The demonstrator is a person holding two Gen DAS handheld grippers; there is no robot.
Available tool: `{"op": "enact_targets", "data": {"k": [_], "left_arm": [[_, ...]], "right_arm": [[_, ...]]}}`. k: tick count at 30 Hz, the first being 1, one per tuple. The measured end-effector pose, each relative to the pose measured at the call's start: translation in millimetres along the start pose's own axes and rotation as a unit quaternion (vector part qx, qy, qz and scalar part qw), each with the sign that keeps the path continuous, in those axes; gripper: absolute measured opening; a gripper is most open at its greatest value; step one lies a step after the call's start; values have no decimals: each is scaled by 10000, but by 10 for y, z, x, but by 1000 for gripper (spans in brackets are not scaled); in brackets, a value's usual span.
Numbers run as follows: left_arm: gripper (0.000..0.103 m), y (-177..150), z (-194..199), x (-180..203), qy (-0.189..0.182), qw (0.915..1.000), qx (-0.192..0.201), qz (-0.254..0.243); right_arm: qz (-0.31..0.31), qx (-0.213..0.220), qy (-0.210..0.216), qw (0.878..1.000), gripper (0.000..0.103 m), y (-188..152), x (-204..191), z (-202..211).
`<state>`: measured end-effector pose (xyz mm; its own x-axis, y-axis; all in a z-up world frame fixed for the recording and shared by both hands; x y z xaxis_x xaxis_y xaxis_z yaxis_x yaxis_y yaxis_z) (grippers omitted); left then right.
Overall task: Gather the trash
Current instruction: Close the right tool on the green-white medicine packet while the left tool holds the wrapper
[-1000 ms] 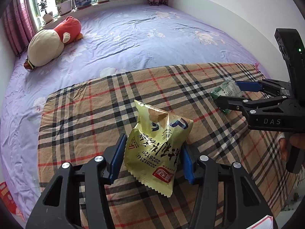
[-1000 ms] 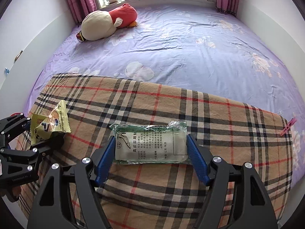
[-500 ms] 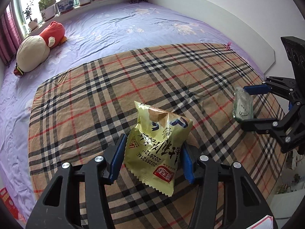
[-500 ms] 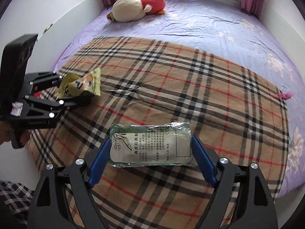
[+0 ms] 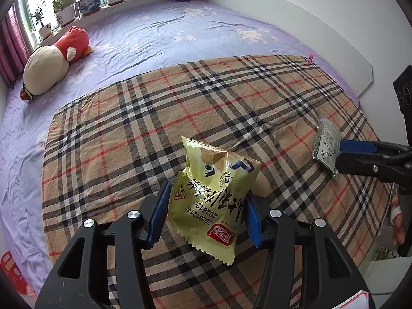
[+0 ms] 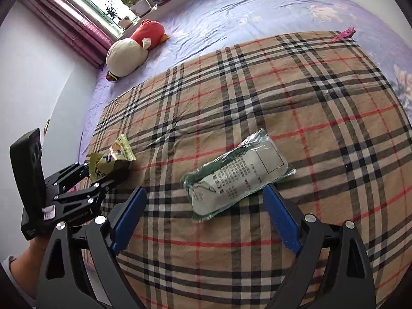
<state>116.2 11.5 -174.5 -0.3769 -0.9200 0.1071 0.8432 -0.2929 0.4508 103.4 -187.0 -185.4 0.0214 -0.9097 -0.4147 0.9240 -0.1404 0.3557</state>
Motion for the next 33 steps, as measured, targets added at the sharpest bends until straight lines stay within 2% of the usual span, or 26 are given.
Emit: {"op": "enact_targets", "data": {"k": [3, 5, 7, 10, 11, 13, 14, 15, 18, 21, 23, 25, 27, 28, 31, 32, 33], "left_arm": [[52, -2, -21, -16, 27, 10000, -12, 0], [52, 15, -27, -30, 45, 10000, -1, 19], [52, 43, -31, -50, 44, 10000, 18, 66], [52, 91, -61, -79, 44, 9999, 12, 127], [53, 107, -73, -82, 40, 9999, 10, 127], [62, 147, -95, -81, 54, 9999, 28, 110], [70, 168, -104, -77, 57, 9999, 41, 106], [75, 185, -110, -72, 58, 9999, 68, 105], [77, 232, -163, -58, 86, 9999, 37, 83], [76, 262, -226, -54, 144, 9999, -13, 22], [76, 262, -234, -38, 193, 9998, -13, -37], [76, 231, -216, -28, 194, 9998, -8, -59], [76, 181, -191, -23, 239, 9997, 10, -81], [76, 158, -179, -20, 259, 9996, 22, -86], [75, 100, -147, -5, 296, 9995, 64, -69], [72, 90, -136, 0, 315, 9995, 73, -60], [66, 81, -121, 0, 323, 9994, 87, -50]], "right_arm": [[159, 73, -293, 9994, 92, 190, -61, -134], [430, 111, -700, 9966, 91, 259, -160, -231], [779, 150, -1199, 9896, 83, 263, -257, -315], [1049, 273, -1735, 9788, 62, 222, -322, -344], [1069, 328, -1781, 9776, 57, 209, -322, -331], [1054, 398, -1762, 9779, 40, 184, -286, -276], [1036, 410, -1747, 9783, 38, 169, -266, -249], [1009, 411, -1716, 9791, 36, 158, -247, -232], [1042, 403, -1647, 9800, 36, 117, -223, -197], [1057, 426, -1627, 9801, 37, 94, -211, -188], [991, 442, -1570, 9816, 40, 107, -208, -190], [941, 452, -1523, 9828, 51, 110, -205, -196], [957, 448, -1688, 9800, 65, 116, -215, -220], [970, 457, -1688, 9798, 67, 111, -221, -229], [1071, 494, -1762, 9773, 64, 76, -253, -241], [1110, 507, -1749, 9770, 61, 60, -267, -237], [1136, 528, -1720, 9771, 53, 43, -279, -225]]}}
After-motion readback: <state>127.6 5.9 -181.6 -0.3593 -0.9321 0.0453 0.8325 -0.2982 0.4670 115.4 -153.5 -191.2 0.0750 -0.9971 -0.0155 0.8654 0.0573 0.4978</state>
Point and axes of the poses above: each gripper's, at about its wrist camera, not at the fingertips, and z roughly against the way its jaws point, x to its right, y to its top, the point moved 3 cm from there along -z, roughly the way its jaws point, and after that the axes turned 1 degree about x, right-handed, at the moved point
